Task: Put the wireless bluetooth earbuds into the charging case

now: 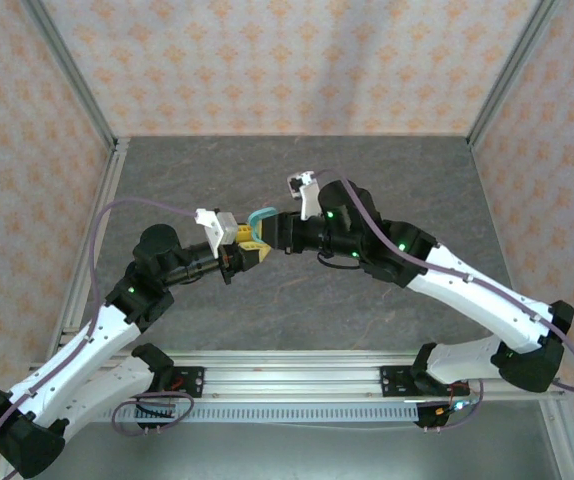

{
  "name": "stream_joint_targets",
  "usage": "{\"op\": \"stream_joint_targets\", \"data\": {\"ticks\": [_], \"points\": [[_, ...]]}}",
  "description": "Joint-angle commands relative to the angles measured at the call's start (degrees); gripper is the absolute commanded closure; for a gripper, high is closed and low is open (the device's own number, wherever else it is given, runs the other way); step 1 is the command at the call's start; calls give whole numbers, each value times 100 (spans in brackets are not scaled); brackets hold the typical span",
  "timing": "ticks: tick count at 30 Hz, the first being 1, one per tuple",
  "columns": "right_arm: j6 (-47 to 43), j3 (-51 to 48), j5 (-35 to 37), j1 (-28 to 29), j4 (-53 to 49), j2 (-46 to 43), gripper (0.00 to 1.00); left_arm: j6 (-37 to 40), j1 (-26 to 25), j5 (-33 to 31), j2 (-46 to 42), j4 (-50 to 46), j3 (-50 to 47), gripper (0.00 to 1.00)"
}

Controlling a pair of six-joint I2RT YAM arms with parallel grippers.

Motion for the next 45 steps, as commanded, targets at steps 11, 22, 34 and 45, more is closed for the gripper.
{"op": "stream_joint_targets", "data": {"ticks": [11,22,34,45], "points": [[-159,987,696,157,-1397,567,67,276,-15,-41,-89,3,243,90],[-180,1143,743,173,-1607,623,71,285,-18,-41,-90,7,230,90],[-598,1007,294,174,-1362,468,85,271,-15,-32,-99,-6,228,90],[-1558,1017,209,174,-1443,442,80,297,-17,-41,-162,-83,241,90]]}}
